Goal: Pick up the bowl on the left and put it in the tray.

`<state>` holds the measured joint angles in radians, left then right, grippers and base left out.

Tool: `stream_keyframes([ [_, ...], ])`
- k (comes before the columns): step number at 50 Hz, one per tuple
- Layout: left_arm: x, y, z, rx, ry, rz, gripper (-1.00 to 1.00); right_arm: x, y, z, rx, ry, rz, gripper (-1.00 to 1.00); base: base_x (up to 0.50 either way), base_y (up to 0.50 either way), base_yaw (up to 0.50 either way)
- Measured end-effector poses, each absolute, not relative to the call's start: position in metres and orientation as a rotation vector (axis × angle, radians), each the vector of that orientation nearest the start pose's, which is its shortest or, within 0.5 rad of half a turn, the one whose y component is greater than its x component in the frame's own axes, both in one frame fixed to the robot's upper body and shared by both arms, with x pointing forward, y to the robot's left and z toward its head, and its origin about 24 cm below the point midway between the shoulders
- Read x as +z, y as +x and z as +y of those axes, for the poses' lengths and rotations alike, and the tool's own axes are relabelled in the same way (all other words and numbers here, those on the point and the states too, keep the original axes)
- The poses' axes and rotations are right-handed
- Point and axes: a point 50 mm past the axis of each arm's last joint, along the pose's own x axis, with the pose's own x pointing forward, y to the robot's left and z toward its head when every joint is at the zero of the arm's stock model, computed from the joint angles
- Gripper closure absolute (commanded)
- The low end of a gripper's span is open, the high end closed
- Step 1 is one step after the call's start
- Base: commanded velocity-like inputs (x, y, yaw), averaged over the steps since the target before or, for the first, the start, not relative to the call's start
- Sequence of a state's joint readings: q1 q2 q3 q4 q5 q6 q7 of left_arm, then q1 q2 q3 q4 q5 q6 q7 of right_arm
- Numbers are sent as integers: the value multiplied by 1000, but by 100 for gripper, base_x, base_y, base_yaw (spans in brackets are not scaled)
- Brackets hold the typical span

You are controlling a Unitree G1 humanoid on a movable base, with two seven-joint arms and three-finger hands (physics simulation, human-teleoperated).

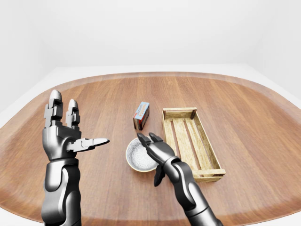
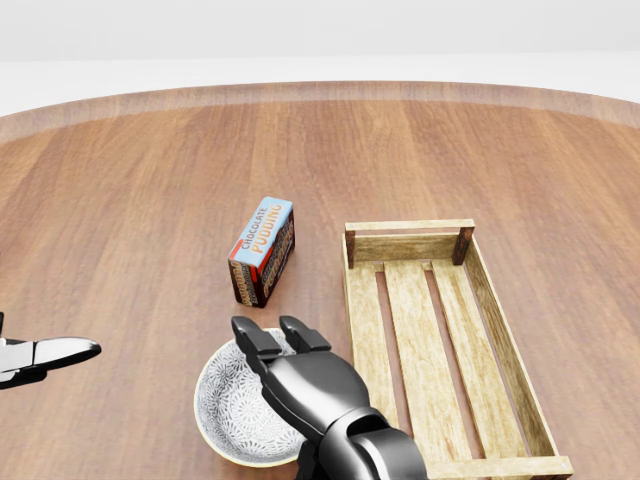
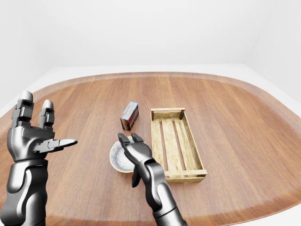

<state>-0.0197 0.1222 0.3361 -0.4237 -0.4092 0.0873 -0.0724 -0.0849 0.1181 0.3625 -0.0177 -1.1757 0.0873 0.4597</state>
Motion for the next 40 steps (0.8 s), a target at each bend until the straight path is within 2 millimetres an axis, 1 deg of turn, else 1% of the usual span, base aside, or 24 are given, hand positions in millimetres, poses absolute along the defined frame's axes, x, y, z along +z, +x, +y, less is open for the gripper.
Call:
stream_keyframes([
  [27,147,231,231,123,-203,-428,-100,32,263,-32,639,-1079,76,-100,0,0,0],
  [40,146,231,231,125,-203,-427,-100,22,263,-30,649,-1080,101,-100,0,0,0],
])
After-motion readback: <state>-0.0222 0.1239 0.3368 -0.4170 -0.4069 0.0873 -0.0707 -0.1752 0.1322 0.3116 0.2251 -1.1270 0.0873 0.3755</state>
